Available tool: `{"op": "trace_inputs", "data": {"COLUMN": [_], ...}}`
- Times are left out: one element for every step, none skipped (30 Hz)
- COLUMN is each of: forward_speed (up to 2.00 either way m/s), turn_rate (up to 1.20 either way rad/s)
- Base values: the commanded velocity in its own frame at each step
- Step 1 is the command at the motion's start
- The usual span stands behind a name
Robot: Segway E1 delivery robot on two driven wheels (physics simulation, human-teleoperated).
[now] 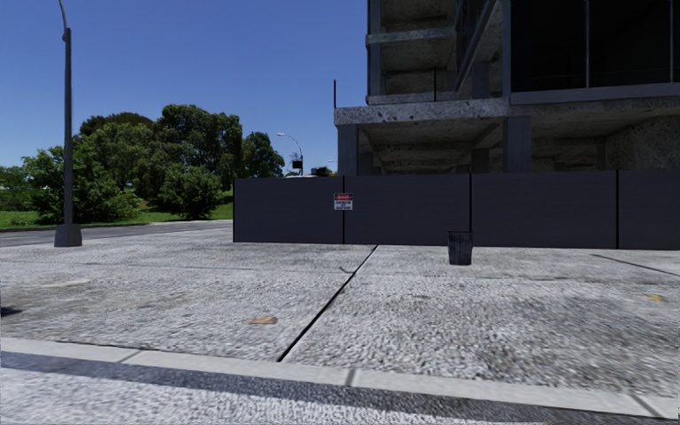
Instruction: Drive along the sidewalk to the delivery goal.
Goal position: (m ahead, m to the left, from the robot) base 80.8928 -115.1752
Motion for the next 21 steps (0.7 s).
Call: {"op": "trace_inputs", "data": {"forward_speed": [1.19, 1.19, 1.19, 1.19, 1.19, 1.18, 1.18, 1.18, 1.18, 1.18, 1.18, 1.18, 1.18, 1.18, 1.18, 1.18, 1.18, 1.18, 1.18, 1.18, 1.18], "turn_rate": [-0.26, -0.26, -0.27, -0.27, -0.27, -0.27, -0.27, -0.27, -0.30, -0.31, -0.31, -0.32, -0.36, -0.40, -0.41, -0.41, -0.41, -0.41, -0.41, -0.41, -0.41]}}
